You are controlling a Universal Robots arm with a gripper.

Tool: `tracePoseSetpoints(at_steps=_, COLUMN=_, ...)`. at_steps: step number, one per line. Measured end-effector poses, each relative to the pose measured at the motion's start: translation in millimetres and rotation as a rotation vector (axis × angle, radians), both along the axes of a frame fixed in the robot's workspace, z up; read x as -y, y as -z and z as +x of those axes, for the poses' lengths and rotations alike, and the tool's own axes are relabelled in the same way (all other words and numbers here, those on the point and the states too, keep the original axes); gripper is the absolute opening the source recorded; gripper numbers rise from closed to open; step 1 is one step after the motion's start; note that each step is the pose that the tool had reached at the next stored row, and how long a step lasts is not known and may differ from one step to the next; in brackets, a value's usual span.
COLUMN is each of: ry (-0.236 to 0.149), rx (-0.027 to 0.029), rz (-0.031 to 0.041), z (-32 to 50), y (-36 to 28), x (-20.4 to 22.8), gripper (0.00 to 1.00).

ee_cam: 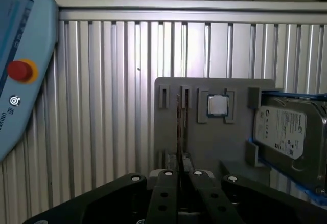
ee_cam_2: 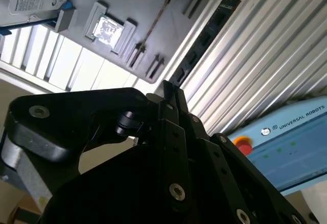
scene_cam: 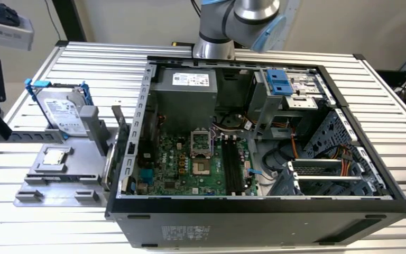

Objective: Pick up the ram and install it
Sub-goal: 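Pick up the ram and move it above insertion slot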

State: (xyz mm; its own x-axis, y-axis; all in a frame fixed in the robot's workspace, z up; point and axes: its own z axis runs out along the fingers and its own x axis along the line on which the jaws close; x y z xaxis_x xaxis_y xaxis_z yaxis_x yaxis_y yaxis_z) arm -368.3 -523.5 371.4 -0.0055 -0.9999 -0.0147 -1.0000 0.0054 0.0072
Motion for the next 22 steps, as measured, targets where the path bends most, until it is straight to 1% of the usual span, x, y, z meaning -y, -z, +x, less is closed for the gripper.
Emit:
tracePoseSetpoints(at_steps=7, ry=0.000, rx=0.0000, rz=0.0000, z=0.0, y=-16.3, x=0.0, gripper=0.00)
tracePoseSetpoints(at_steps=10, ry=0.000, rx=0.0000, rz=0.0000, z=0.0, y=-22.1, x=-0.1, gripper=0.00)
tracePoseSetpoints(at_steps=18, ry=0.000, rx=-0.0001, rz=-0.0001, z=0.7, y=-23.0, x=0.0, gripper=0.00)
tracePoseSetpoints(at_steps=20, ry=0.000, rx=-0.0001, rz=0.0000, z=3.5, y=-22.9, x=-0.1, gripper=0.00)
tracePoseSetpoints(at_steps=22, ry=0.000, rx=-0.0014, rz=0.0000, z=9.0, y=-22.9, x=0.0, gripper=0.00)
